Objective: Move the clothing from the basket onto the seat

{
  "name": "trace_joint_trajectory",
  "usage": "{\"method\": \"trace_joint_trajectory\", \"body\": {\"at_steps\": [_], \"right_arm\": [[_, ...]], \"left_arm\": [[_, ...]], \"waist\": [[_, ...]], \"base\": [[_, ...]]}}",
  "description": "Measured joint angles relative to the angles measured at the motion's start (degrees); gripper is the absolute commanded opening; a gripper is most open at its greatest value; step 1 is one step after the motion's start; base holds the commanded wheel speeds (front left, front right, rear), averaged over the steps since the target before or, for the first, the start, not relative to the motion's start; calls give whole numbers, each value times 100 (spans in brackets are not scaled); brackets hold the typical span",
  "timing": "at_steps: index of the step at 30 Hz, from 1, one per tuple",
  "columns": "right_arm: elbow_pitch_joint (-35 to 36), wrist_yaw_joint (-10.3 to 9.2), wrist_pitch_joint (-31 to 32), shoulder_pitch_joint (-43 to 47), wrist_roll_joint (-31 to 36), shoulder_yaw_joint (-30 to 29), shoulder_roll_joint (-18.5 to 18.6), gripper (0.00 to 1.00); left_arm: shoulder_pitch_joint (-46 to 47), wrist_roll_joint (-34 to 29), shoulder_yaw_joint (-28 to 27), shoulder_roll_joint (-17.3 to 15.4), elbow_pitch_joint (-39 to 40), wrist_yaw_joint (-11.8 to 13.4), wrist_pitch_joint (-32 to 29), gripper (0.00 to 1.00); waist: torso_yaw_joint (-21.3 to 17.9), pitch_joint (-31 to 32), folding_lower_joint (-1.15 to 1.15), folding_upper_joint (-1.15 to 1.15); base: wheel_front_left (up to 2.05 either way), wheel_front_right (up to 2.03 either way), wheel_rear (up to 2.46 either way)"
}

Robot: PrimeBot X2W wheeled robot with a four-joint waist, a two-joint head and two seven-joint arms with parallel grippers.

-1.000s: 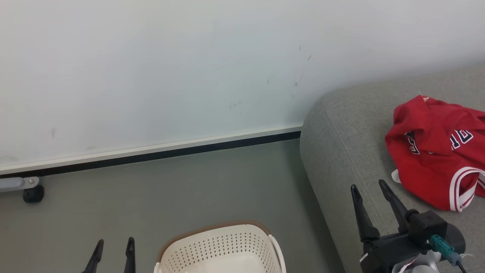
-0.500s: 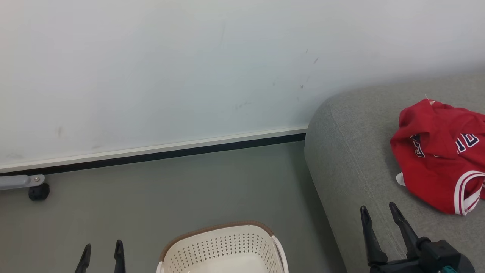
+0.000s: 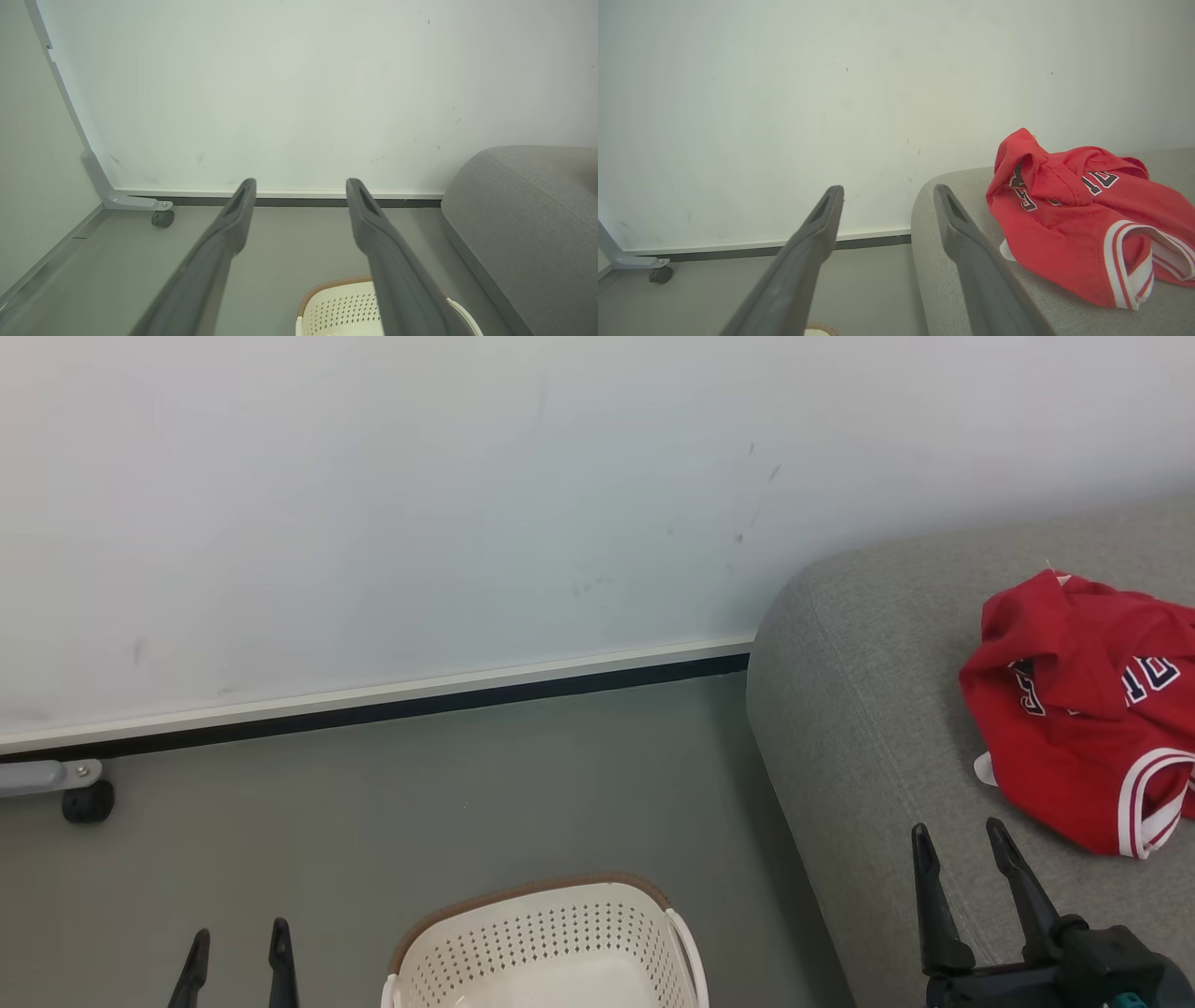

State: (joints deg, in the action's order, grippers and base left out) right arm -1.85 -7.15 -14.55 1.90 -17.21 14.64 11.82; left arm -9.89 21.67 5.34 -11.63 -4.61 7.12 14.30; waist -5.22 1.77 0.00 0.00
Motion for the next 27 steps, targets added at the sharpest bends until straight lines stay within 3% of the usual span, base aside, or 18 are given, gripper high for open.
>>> {"method": "trace_joint_trajectory", "body": {"at_steps": [17,18,27], "right_arm": [[163,0,23,33,222,-220,-163,100],[164,0,33,33,223,-226,-170,0],[-141,26,92,185,124,-238,-275,0]], "left_arm": [[3,-73,-141,22,44,0,1,100],[3,-86,-141,22,44,0,1,0],[-34,7,-109,169,-240,-59,-67,0]], "waist": [[63,-97,0,0],[63,-98,0,0],[71,-104,0,0]], "base": [[0,0,0],[0,0,0],[0,0,0]]}}
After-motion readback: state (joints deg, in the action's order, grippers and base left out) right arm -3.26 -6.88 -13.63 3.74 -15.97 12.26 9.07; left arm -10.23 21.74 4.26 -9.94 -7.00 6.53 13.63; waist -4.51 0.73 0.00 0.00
